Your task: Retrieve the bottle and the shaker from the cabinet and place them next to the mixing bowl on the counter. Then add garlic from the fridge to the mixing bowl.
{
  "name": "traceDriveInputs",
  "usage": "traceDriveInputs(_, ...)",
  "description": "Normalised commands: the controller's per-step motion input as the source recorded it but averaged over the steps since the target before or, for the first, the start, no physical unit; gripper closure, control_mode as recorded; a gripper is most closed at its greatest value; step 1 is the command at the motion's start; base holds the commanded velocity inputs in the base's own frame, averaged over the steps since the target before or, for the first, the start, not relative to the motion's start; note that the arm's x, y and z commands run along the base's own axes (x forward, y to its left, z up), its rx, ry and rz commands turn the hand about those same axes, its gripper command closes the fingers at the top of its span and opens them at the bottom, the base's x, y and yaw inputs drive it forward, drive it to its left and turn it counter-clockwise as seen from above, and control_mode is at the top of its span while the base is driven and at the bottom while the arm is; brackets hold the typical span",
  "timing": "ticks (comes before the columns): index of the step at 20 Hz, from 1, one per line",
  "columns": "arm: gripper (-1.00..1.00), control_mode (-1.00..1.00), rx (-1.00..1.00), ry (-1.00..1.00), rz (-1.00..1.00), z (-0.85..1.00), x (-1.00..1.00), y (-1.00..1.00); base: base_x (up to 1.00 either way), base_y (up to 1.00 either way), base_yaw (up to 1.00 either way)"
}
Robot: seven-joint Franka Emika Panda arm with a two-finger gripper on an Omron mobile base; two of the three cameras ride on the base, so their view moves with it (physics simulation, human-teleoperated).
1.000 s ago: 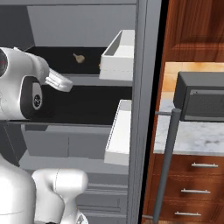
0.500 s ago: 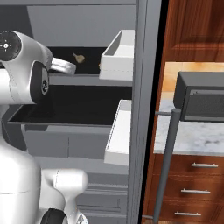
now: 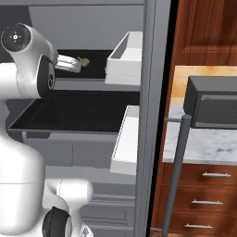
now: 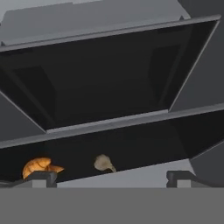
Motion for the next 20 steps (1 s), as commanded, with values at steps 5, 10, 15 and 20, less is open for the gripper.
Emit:
traceDriveInputs(5,-1.00,-1.00,-0.03,0.00,0.00,-0.25,0.22,0.02,0.00,0.00,0.00)
traceDriveInputs(10,-1.00,-1.00,0.00,0.00,0.00,-0.09,0.26,0.00,0.00,0.00,0.00)
traceDriveInputs(15,-1.00,-1.00,0.00,0.00,0.00,0.00,0.30,0.00,0.00,0.00,0.00)
traceDriveInputs(20,-1.00,-1.00,0.00,0.00,0.00,0.00,0.28,0.00,0.00,0.00,0.00)
